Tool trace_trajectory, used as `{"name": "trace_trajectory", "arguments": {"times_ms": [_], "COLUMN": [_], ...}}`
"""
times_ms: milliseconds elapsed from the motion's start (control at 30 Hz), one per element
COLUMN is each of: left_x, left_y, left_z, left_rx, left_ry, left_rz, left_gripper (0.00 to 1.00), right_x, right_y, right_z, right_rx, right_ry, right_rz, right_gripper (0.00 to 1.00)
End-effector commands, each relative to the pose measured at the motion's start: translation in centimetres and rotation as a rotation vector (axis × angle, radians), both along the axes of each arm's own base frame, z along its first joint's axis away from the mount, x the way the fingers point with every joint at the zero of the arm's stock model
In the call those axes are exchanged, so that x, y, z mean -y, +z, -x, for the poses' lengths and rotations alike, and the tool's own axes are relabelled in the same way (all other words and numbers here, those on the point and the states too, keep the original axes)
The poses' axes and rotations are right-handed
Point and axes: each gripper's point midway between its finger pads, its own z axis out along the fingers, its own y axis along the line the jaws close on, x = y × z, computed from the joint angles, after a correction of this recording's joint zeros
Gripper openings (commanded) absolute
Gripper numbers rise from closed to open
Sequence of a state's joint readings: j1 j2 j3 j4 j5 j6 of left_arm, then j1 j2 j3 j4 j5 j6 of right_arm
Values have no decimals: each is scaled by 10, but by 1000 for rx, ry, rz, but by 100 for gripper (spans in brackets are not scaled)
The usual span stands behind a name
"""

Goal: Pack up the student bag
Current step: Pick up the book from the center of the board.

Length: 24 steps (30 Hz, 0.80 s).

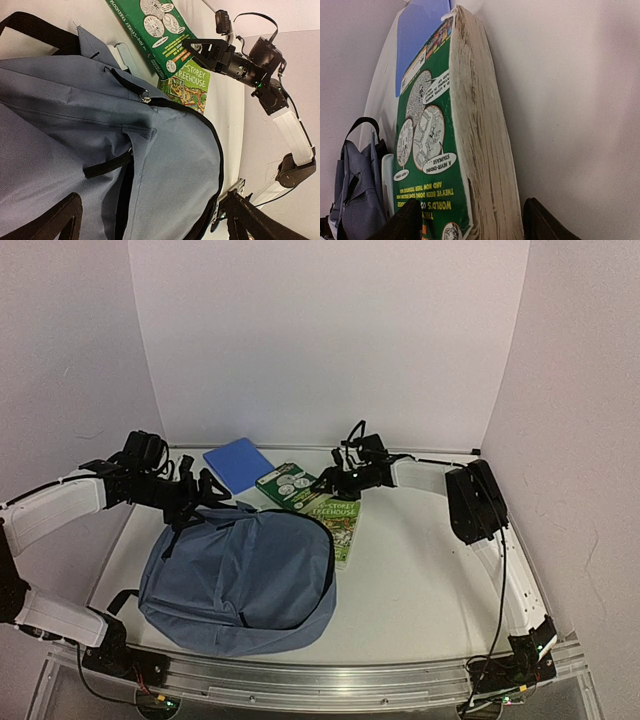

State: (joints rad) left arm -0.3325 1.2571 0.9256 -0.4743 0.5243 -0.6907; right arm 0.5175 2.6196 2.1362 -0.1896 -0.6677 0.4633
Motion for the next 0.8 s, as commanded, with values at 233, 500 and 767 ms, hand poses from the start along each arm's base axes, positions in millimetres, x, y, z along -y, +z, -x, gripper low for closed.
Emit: {"name": "trace_trajectory", "arguments": {"times_ms": [233, 500, 767], "left_x": [2, 9, 54], "left_y": [15, 48, 43], "left_z": [-1, -6, -7], "left_rx": [76, 250, 293], "left_ry": [4, -9, -50], "left_rz": [48, 42, -209], "left_gripper": [100, 99, 94], "right_x": [-24, -10, 53], "right_y": [80, 224, 315], "right_z": [-16, 2, 40], "right_rx": [84, 310, 517], "right_ry": [-39, -37, -220], "right_rz": [-265, -392, -321], "right_gripper": [10, 0, 0]}}
